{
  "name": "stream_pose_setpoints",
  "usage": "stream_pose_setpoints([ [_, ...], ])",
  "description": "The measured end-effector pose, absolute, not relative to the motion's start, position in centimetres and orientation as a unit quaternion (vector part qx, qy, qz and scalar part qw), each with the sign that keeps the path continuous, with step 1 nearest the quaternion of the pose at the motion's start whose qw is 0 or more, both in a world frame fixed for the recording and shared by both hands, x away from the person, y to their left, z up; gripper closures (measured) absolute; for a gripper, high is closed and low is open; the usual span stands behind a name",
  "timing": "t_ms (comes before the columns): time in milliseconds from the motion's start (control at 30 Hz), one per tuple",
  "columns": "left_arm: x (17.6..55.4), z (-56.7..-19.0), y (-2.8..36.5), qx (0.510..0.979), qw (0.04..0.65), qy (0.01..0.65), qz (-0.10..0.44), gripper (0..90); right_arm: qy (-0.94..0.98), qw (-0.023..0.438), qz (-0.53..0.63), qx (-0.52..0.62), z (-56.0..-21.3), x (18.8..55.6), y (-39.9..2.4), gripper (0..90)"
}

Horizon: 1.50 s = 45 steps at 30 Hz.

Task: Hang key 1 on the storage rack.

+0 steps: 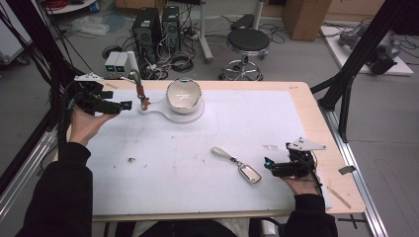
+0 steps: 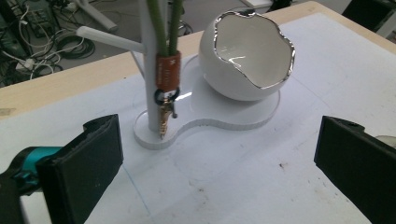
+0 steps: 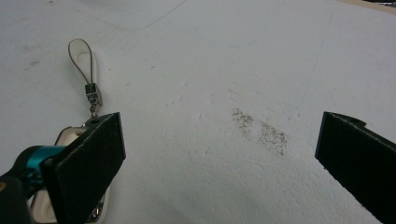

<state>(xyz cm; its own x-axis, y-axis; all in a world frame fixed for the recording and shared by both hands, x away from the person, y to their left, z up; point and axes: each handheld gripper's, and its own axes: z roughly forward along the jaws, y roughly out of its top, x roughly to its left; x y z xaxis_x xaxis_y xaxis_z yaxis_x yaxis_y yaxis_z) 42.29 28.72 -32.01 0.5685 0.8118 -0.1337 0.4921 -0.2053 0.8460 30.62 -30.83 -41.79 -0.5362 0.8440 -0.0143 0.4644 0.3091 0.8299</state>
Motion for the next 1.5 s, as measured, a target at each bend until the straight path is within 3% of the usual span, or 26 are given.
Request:
stream_pose_setpoints([
  [733,38.5,-35.4,27.9,0.787,0.431,0.408,0.169,1.7,0.776,0.233,0.408,0.420,-41.9,30.7,-30.8,0.7],
  [1500,34.1,-38.2,28.7,0.775,0.440,0.415,0.183,1.7,0.776,0.232,0.408,0.421,-42.0,30.7,-30.8,0.7],
])
